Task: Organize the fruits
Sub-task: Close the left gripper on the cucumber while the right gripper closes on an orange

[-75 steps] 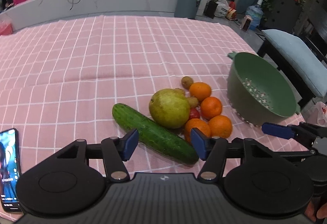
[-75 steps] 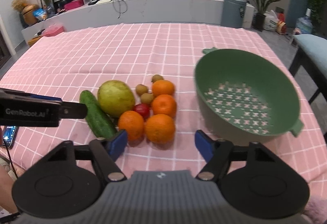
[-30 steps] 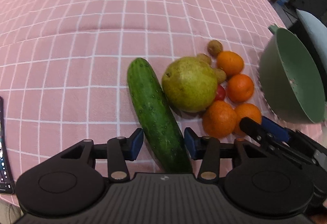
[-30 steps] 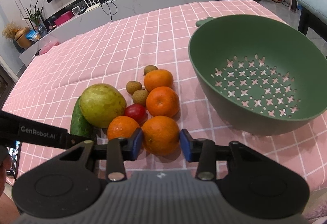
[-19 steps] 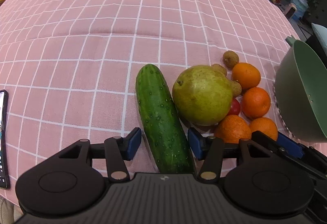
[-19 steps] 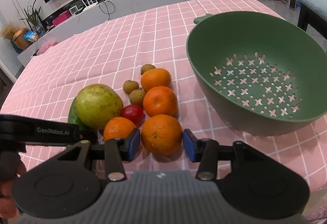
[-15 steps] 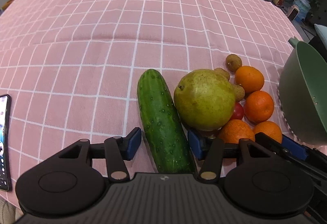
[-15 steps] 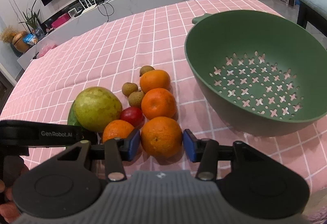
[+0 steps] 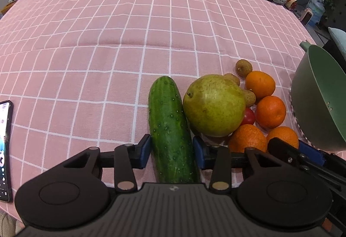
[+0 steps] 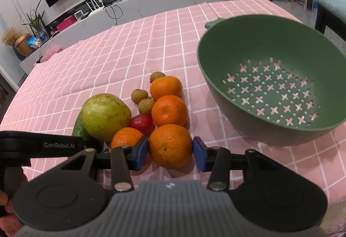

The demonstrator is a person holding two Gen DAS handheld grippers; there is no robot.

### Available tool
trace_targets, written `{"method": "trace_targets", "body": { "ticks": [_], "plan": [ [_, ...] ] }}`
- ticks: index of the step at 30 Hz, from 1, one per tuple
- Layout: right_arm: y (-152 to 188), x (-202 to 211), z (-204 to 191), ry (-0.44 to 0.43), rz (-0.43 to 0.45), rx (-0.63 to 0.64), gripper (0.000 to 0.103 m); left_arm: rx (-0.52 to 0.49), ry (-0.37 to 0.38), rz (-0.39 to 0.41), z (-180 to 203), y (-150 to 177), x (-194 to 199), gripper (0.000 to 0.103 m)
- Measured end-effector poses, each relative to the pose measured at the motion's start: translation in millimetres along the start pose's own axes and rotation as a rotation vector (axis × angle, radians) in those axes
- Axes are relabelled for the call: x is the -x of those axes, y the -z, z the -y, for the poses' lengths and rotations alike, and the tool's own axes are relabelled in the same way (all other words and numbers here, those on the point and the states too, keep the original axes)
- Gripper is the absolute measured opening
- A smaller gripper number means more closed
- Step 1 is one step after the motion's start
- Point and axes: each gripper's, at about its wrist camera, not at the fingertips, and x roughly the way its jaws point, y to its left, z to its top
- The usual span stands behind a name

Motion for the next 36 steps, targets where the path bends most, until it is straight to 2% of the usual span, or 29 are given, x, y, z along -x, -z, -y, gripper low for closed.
{"method": "trace_targets", "body": {
  "ticks": [8, 15, 18, 20, 24, 25, 36],
  "plan": [
    [1.3, 7.8, -4.1, 0.005, 0.003, 0.03, 0.042, 0.015, 0.001, -0.006, -3.7, 2.2, 12.8, 0.045],
    [2.8, 11.1, -2.8, 0.002, 0.004, 0.026, 0.042, -0.003, -0.022, -0.086, -4.8, 5.1, 9.6, 0.045],
    [3.7, 11.7, -2.5, 0.003, 0.004, 0.024, 0.042, -0.04, -0.055, -0.074, 5.2, 5.2, 8.8, 0.046],
    [4.2, 11.5, -1.6, 0.005, 0.001, 0.021, 0.042, -0.064, -0.083, -0.07, 11.3, 4.4, 5.6, 0.051],
    [3.9, 10.7, -0.1, 0.008, -0.002, 0.013, 0.042, -0.084, -0.106, -0.046, 14.8, 4.6, 1.2, 0.051],
    [3.9, 10.4, 0.4, 0.008, -0.004, 0.011, 0.042, -0.087, -0.1, -0.036, 15.5, 5.2, 1.5, 0.046],
    [3.3, 14.0, -2.7, -0.006, -0.002, 0.031, 0.042, -0.03, -0.061, 0.019, 1.3, 8.9, 20.7, 0.043]
  ]
}}
